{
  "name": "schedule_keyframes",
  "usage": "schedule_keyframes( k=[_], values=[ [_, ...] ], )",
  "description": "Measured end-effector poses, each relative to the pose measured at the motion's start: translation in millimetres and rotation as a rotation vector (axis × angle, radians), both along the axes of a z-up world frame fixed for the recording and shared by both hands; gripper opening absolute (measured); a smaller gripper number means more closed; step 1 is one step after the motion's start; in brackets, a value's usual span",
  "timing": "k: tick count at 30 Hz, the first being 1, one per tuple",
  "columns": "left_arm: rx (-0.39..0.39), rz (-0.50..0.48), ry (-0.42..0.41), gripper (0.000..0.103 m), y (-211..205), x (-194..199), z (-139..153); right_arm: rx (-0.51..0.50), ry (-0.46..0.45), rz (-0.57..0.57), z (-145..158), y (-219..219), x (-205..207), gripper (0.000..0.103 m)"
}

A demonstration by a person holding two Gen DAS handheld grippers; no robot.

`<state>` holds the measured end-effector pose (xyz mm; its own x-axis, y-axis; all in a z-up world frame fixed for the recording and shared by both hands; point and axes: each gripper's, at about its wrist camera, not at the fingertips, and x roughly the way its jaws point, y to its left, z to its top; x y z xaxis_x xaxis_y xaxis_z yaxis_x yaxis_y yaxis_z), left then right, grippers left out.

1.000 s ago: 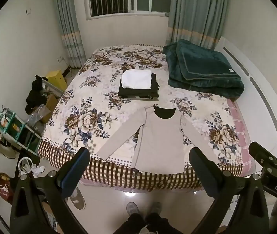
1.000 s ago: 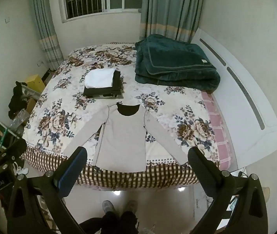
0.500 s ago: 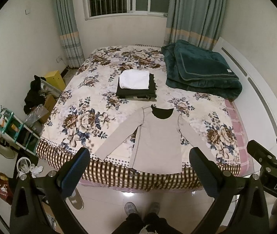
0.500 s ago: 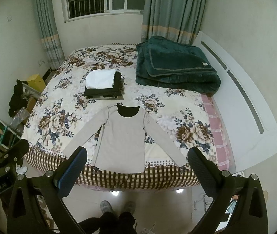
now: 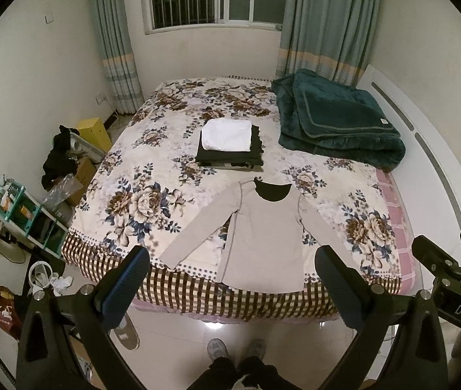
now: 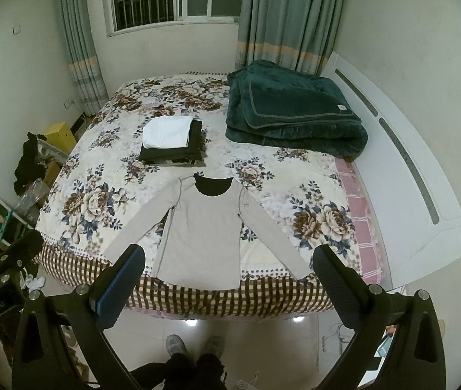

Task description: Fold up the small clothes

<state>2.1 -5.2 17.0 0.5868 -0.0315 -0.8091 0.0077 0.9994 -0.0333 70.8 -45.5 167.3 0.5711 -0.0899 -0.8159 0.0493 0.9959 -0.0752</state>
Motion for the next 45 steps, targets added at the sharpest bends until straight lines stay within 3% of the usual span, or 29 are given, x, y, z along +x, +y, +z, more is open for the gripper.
schedule_keyframes(
  k=[43, 45],
  values=[
    [-0.004, -0.005, -0.006, 0.103, -7, 7, -4, -0.002, -0.005, -0.009, 16, -6, 6, 0.103],
    [-0.009, -0.009, -0.007, 0.103, -8, 8, -4, 0.003, -0.001, -0.014, 16, -8, 20, 0.103]
  ],
)
